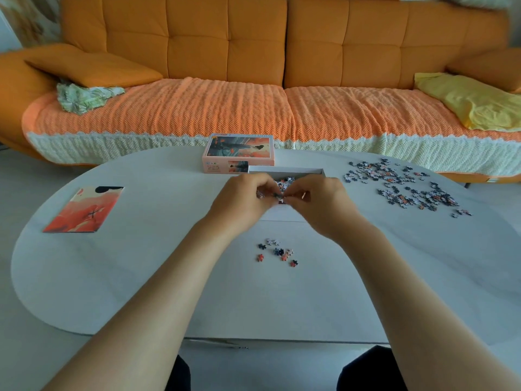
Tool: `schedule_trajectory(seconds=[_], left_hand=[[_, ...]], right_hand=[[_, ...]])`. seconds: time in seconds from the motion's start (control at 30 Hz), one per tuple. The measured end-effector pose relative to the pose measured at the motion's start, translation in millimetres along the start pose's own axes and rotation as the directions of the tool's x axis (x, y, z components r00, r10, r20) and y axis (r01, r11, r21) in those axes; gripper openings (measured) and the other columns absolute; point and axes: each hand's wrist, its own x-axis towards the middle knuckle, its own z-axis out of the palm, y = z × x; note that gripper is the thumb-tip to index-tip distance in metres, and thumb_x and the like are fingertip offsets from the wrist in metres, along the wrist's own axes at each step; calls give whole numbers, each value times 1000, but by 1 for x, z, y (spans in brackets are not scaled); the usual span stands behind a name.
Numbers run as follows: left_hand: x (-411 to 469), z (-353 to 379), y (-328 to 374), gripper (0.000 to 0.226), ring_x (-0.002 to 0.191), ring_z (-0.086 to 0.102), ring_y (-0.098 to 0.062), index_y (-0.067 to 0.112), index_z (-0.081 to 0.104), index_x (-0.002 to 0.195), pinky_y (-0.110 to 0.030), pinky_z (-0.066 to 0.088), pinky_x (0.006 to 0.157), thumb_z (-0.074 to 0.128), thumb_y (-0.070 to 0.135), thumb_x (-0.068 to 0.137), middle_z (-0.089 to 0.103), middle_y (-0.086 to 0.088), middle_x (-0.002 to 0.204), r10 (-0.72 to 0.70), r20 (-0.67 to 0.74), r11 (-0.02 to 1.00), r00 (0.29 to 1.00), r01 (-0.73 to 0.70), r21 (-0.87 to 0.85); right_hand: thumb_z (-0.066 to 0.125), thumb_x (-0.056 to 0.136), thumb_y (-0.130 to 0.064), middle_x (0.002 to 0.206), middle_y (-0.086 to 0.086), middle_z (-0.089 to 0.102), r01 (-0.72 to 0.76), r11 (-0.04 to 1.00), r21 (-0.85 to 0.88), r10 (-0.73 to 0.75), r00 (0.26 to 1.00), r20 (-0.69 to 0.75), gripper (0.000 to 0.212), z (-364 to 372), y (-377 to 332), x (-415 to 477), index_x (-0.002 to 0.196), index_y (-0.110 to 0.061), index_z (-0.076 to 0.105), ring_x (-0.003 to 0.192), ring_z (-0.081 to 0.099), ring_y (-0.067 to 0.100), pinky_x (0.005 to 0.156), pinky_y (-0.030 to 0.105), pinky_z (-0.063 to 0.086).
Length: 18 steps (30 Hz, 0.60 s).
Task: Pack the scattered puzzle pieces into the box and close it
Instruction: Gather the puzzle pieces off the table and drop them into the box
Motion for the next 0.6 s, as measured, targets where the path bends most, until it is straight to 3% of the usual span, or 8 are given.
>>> schedule_trajectory(seconds=[0.07, 0.1, 0.17, 0.27, 0.33, 0.4, 0.5, 0.6], left_hand=[[9, 4, -1, 9, 74, 55, -4, 32, 71, 91, -24, 45, 65, 71, 26, 85, 68, 15, 86, 12, -91, 996, 996, -4, 91], [13, 7, -2, 10, 79, 57, -9, 31, 72, 95, -28, 47, 66, 70, 28, 86, 69, 13, 89, 19, -120, 990, 993, -2, 144], [18, 13, -7, 20, 95, 56, -20, 31, 72, 108, -34, 48, 74, 63, 33, 90, 69, 7, 99, 46, -79, 963, 996, -23, 269], [20, 18, -13, 40, 116, 42, -25, 30, 60, 131, -38, 36, 95, 48, 45, 97, 58, 1, 122, 17, 116, 883, 993, -69, 465], [18, 18, -16, 44, 120, 37, -22, 29, 55, 135, -37, 29, 101, 46, 47, 97, 53, 4, 126, 21, 123, 887, 992, -75, 456], [13, 13, -17, 38, 115, 41, -21, 28, 61, 128, -36, 31, 99, 54, 43, 94, 55, 5, 118, 113, 50, 910, 992, -123, 396], [1, 4, -16, 19, 99, 50, -18, 26, 69, 106, -37, 43, 86, 66, 30, 87, 57, 6, 101, 251, 6, 917, 968, -240, 319], [-16, -3, -14, 11, 81, 55, -9, 32, 66, 95, -35, 50, 75, 68, 29, 86, 55, 16, 92, 162, 182, 957, 970, -199, 209]], right_hand=[[66, 89, -26, 80, -13, 62, -31, 998, -63, 26, 997, -72, 10, 2, 4, 6, 91, -26, 76, 72, 55, 6, 66, 18, 47], [62, 91, -30, 86, -10, 64, -57, 990, -129, 49, 997, -65, 13, 4, 8, 9, 91, -26, 75, 77, 57, 12, 67, 28, 50], [54, 95, -35, 95, -4, 64, -92, 960, -266, 98, 995, 11, 21, 9, 16, 11, 93, -26, 73, 86, 56, 19, 69, 32, 49], [54, 96, -34, 101, -1, 62, -78, 975, -207, 86, 996, 29, 22, 11, 24, 10, 103, -27, 74, 95, 55, 21, 75, 35, 48], [58, 94, -28, 100, -1, 62, -40, 991, -127, 36, 999, -30, 19, 7, 24, 9, 106, -26, 74, 91, 56, 17, 75, 31, 46], [62, 92, -24, 93, -8, 62, 11, 998, -63, -12, 1000, -18, 16, 0, 21, 5, 101, -27, 75, 78, 54, 6, 70, 23, 41], [69, 86, -27, 83, -20, 65, 34, 999, -13, -30, 973, 230, 13, -8, 16, -7, 95, -34, 75, 70, 55, -9, 64, 8, 37], [77, 78, -37, 81, -22, 68, 17, 999, -44, 6, 875, 485, 21, -9, 13, -19, 99, -37, 73, 70, 56, -13, 62, 9, 38]])
